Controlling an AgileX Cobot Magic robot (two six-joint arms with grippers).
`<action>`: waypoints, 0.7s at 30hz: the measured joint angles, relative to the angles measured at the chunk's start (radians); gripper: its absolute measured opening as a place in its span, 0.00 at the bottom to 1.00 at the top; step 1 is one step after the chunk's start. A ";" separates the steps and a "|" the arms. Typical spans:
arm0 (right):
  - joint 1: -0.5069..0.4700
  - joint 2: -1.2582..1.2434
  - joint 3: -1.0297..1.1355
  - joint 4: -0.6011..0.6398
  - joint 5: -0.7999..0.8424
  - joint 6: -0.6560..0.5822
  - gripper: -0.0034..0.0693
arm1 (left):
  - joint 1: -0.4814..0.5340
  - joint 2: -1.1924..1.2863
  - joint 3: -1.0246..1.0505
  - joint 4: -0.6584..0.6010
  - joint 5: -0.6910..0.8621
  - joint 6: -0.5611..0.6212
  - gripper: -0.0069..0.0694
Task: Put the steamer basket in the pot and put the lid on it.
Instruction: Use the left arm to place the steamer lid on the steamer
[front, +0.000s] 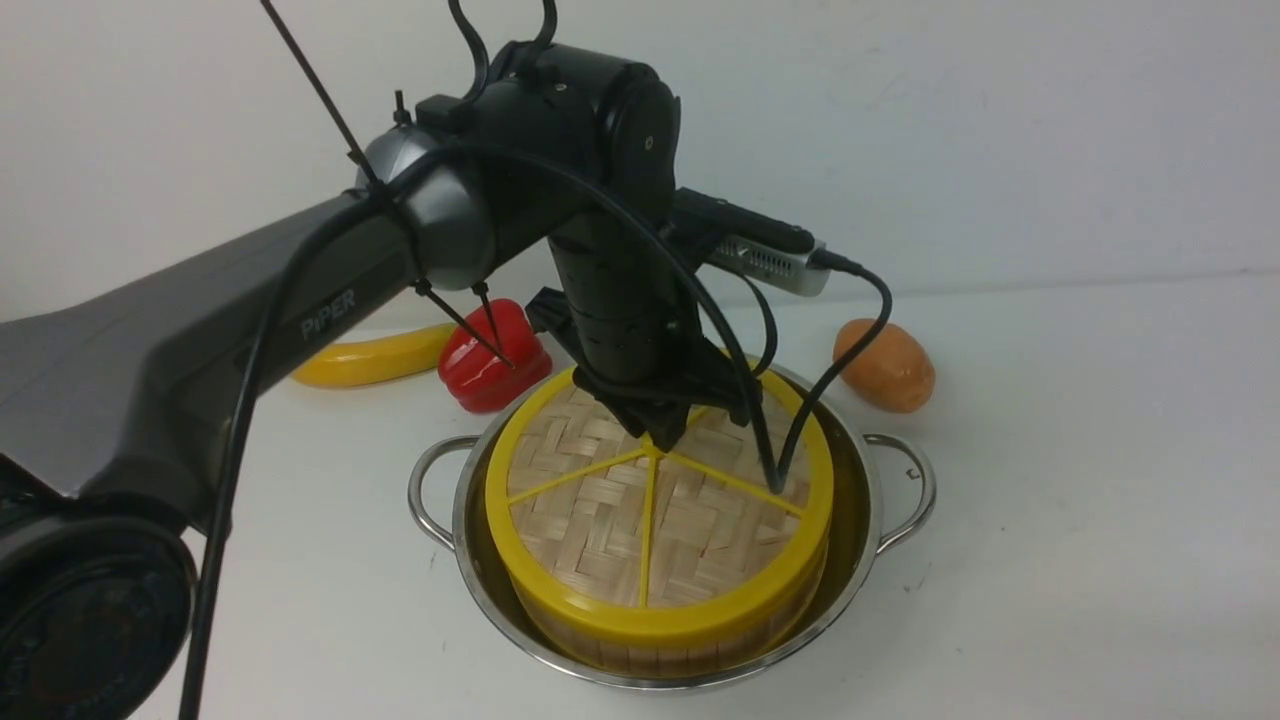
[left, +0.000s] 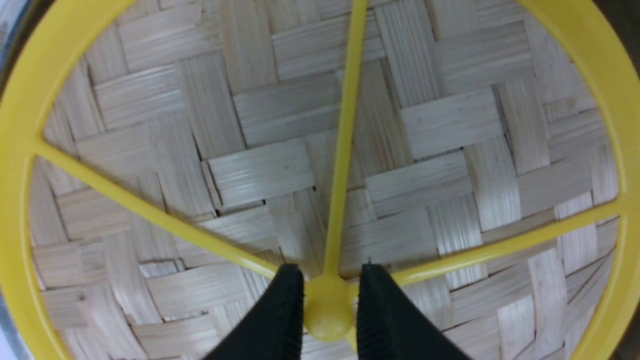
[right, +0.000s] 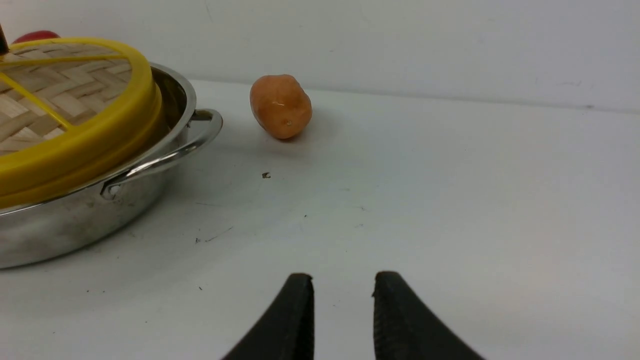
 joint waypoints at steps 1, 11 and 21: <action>0.000 0.000 0.000 0.000 0.000 0.000 0.28 | 0.000 0.000 0.000 0.000 0.000 0.001 0.28; 0.000 0.000 0.000 0.000 0.000 0.000 0.30 | 0.000 0.001 -0.024 0.000 0.000 0.003 0.28; 0.000 0.000 0.000 0.000 0.000 0.000 0.31 | 0.000 0.001 -0.028 0.000 -0.001 -0.013 0.28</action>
